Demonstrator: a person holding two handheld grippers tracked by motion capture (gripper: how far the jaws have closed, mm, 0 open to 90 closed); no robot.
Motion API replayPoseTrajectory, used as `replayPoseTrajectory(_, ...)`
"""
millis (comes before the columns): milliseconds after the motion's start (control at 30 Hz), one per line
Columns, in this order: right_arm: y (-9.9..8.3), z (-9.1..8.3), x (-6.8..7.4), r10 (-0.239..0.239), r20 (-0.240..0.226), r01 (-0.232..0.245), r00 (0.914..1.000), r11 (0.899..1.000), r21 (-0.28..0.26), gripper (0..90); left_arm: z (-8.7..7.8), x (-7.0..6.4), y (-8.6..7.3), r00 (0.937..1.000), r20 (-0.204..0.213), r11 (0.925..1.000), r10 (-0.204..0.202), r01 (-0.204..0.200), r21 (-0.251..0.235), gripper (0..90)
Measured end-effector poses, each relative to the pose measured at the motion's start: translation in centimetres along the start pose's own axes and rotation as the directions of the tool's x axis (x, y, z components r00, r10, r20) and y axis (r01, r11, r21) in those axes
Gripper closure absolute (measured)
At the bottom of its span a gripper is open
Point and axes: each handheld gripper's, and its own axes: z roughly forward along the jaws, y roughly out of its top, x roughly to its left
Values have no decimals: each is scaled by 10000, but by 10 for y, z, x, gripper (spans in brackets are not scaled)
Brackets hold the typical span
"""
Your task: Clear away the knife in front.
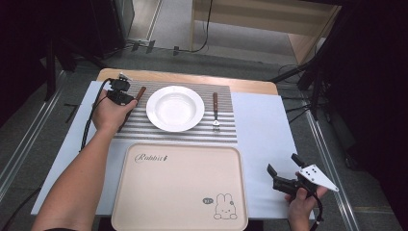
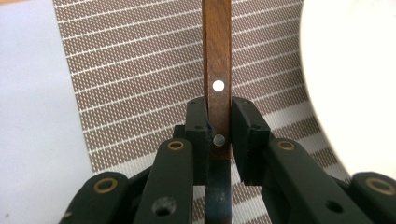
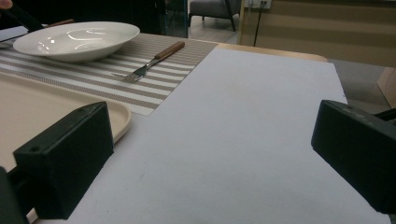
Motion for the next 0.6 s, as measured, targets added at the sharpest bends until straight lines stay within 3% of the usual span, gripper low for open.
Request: replayPoseTrajectory(600,0,0,0,-21,-24,21,10000,10000,-10,0,-21,-11,-15,9996,298,9990,-18,31,-441,763)
